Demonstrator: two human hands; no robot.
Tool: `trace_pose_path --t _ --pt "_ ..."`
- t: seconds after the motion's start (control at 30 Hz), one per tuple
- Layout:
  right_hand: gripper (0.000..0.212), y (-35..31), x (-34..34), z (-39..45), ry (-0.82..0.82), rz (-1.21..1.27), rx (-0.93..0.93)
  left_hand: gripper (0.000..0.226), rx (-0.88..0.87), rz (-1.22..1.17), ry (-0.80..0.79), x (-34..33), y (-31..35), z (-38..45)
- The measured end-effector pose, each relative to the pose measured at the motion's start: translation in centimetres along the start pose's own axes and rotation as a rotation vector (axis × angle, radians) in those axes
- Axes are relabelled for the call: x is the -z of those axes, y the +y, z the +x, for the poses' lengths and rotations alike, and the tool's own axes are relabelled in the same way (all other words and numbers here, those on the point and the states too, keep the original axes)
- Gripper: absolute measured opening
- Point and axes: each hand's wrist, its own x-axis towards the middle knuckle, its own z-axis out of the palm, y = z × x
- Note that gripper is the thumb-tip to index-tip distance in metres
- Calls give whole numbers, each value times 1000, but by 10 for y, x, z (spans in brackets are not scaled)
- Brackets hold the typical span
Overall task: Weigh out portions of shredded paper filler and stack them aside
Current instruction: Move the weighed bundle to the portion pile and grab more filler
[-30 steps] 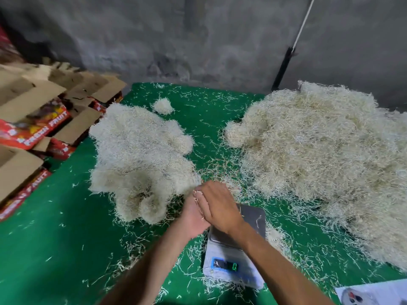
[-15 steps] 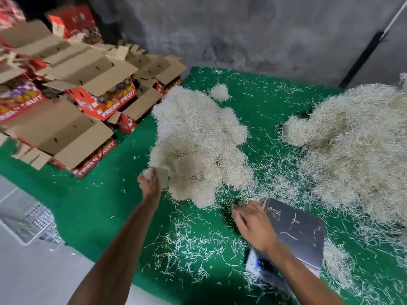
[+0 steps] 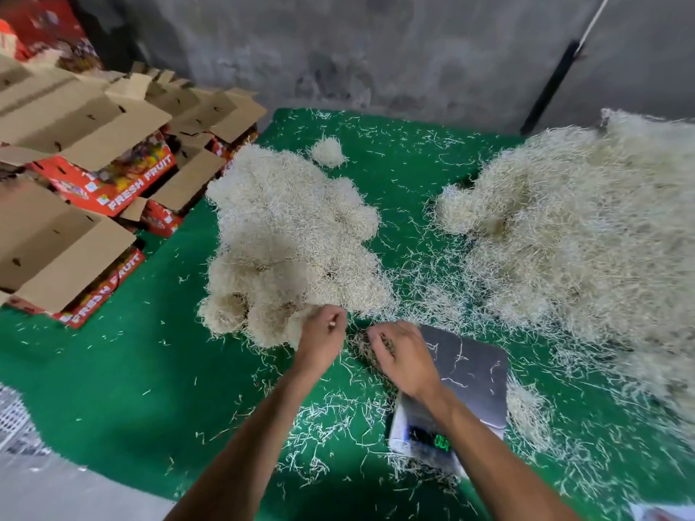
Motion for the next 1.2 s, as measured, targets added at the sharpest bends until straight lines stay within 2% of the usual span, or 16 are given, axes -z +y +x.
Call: trace_pose_path --t 0.17,0.27,0.4,0.5,0.6,0.7,0.77,0.83,0.9,0.97,1.03,1.07,1.1,1.13,1.2 --pt "36 54 59 -11 174 0 -181 14 -3 -42 -205 -82 54 9" --pt "31 92 95 -21 225 -39 -273 30 -33 -38 -297 -120 89 14" --pt "46 140 132 -19 210 -111 -430 56 -113 48 -368 -159 121 27" --pt "64 172 143 -8 195 -201 -588 65 -110 156 -368 -183 127 51" --pt "74 200 147 12 187 -278 -659 78 -5 217 -372 -207 124 80" --pt "85 227 143 37 63 -239 -707 101 300 154 -408 -228 117 103" --pt "85 243 134 47 -29 -254 -728 90 414 80 -427 -244 110 114" --pt "68 254 125 54 -13 -300 -726 65 431 -64 -412 -261 110 122" --pt "55 254 119 61 101 -39 -762 55 505 -313 -428 -278 124 129" --pt "54 243 120 66 54 327 -713 63 690 -545 -503 -290 139 141" --pt "56 234 123 64 -88 482 -584 56 737 -546 -476 -293 142 153" --pt "53 232 126 60 -79 531 -537 38 687 -485 -406 -293 138 156" --pt "47 228 132 56 -7 572 -518 19 639 -396 -327 -291 132 157" --pt "42 228 136 53 125 572 -509 13 611 -326 -271 -289 129 155" --pt "44 237 143 57 390 398 -566 20 592 -271 -235 -279 126 151"
